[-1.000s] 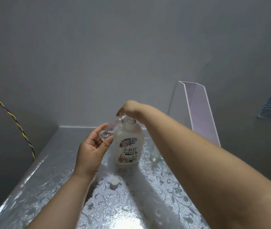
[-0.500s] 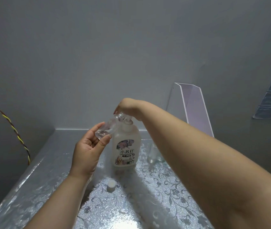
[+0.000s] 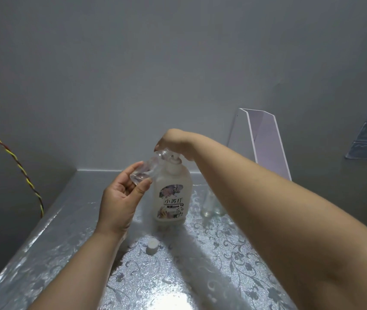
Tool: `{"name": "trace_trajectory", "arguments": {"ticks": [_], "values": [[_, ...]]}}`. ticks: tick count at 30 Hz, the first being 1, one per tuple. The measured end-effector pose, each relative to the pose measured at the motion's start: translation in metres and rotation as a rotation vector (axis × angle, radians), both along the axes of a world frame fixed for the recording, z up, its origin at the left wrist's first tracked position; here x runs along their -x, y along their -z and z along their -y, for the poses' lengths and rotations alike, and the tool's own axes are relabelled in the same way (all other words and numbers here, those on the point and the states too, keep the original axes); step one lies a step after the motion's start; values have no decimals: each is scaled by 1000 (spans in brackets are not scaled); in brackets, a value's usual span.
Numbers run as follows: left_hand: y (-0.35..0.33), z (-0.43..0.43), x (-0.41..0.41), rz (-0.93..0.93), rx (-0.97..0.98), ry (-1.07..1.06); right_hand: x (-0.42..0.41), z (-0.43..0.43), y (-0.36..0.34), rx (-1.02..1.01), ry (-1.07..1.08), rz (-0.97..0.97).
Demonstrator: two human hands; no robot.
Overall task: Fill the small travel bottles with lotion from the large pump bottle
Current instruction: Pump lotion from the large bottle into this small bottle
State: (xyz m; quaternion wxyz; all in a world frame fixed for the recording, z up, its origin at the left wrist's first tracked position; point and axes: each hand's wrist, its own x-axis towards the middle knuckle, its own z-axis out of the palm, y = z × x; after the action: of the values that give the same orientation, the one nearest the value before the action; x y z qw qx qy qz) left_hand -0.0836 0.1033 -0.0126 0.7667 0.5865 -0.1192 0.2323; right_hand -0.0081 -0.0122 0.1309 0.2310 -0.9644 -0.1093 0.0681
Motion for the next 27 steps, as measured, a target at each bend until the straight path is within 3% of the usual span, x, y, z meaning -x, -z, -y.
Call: {"name": "trace_trajectory", "arguments": {"ticks": [4,27], "values": [[-2,-3,-2,7,-18,-10,1,-1,-5,-73,-29,-19],[0,1,2,-17,-3,12,-4,0,4,-5,-8,-3]]}}
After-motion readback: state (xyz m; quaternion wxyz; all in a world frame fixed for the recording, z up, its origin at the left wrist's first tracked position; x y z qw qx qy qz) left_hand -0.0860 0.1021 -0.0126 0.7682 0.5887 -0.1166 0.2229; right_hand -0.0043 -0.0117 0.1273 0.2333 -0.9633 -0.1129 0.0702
